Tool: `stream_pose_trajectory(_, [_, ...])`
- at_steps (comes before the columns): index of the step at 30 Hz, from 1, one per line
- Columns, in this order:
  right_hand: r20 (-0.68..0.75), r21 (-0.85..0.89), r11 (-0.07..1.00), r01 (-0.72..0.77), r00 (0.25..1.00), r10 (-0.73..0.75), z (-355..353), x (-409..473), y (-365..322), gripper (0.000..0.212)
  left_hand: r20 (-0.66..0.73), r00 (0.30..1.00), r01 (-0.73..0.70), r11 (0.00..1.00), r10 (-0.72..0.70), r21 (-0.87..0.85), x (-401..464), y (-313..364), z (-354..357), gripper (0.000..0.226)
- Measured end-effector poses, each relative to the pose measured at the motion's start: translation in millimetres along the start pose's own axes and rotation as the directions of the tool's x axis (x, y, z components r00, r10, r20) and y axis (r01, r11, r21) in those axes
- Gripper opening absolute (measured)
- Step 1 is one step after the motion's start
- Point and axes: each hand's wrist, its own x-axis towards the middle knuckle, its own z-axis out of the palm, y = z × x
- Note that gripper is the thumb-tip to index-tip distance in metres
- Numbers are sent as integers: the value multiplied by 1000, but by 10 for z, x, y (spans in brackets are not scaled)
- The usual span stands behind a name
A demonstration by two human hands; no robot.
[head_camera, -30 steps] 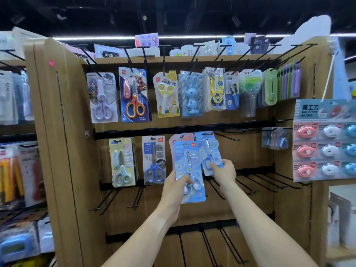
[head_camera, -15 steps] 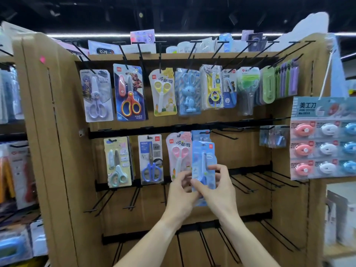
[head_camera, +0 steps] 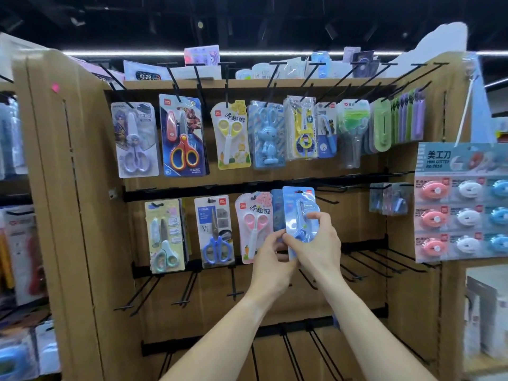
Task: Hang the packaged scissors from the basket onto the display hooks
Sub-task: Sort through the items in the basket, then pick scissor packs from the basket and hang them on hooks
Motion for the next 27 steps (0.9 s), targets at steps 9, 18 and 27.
stream_pose_trajectory(9, [83,-207,978,-38,995,56,224,291,85,65,36,999,-36,982,29,184,-22,-106,-134,63])
stream_pose_trajectory(18, [104,-266,964,-25,993,55,346,143,237,65,57,991,-134,889,121,438,-102,-303,-478,58])
stream_pose_trajectory(27, [378,111,984,141,910,-173,597,-1893,280,45,5,990,-102,698,139,709,-1395,-924,-1623,51])
